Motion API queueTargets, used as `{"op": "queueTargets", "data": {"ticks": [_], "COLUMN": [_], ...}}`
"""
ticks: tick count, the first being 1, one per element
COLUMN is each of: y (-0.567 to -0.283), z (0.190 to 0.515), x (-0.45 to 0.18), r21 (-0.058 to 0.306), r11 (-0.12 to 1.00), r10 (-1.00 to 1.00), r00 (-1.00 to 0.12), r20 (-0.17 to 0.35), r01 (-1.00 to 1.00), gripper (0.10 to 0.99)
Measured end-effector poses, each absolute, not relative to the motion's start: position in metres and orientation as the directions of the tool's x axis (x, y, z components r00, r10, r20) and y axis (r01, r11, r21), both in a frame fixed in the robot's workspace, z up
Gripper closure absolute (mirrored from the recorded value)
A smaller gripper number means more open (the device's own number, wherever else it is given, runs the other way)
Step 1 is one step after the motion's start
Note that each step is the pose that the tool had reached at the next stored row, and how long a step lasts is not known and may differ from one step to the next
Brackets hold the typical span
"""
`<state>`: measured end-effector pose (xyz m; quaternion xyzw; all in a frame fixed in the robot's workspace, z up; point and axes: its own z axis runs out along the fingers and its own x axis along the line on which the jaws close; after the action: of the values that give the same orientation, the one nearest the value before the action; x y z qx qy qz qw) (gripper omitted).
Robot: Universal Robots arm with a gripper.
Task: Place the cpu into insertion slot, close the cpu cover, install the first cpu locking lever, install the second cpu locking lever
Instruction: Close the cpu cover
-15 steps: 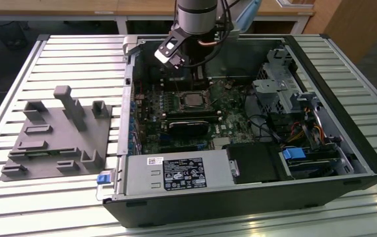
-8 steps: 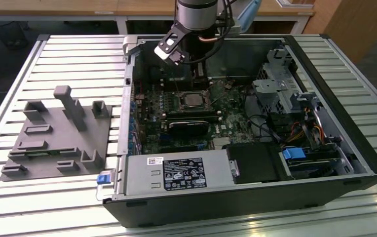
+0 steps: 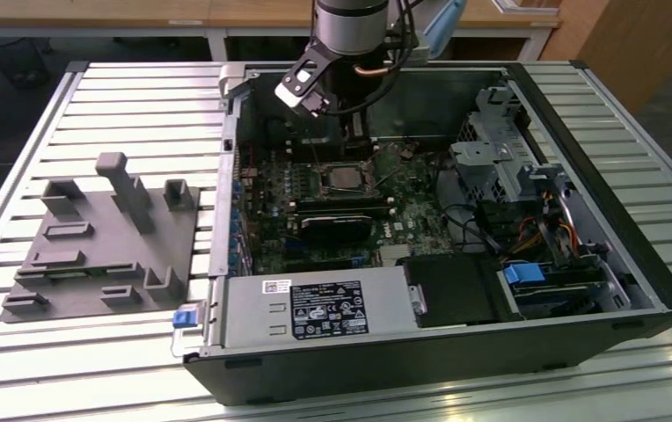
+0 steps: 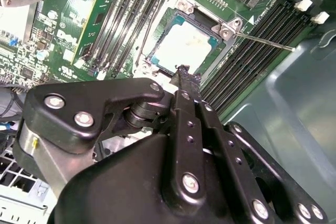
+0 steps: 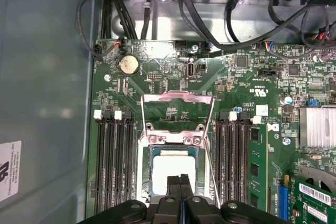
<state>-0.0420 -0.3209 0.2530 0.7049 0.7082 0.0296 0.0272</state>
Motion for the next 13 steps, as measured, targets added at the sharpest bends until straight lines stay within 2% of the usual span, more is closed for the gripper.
{"op": "queueTargets", "data": {"ticks": [8,13], "y": [-0.321,-0.321], "z": [0.254,0.266], "x": [-0.033,-0.032], "r21": [0.077,0.077], "r11": [0.005,0.005], "r10": [1.000,1.000], "r00": [-0.005,-0.005], "r20": [0.003,0.003], "r01": [0.997,0.997], "gripper": [0.965,0.965]}}
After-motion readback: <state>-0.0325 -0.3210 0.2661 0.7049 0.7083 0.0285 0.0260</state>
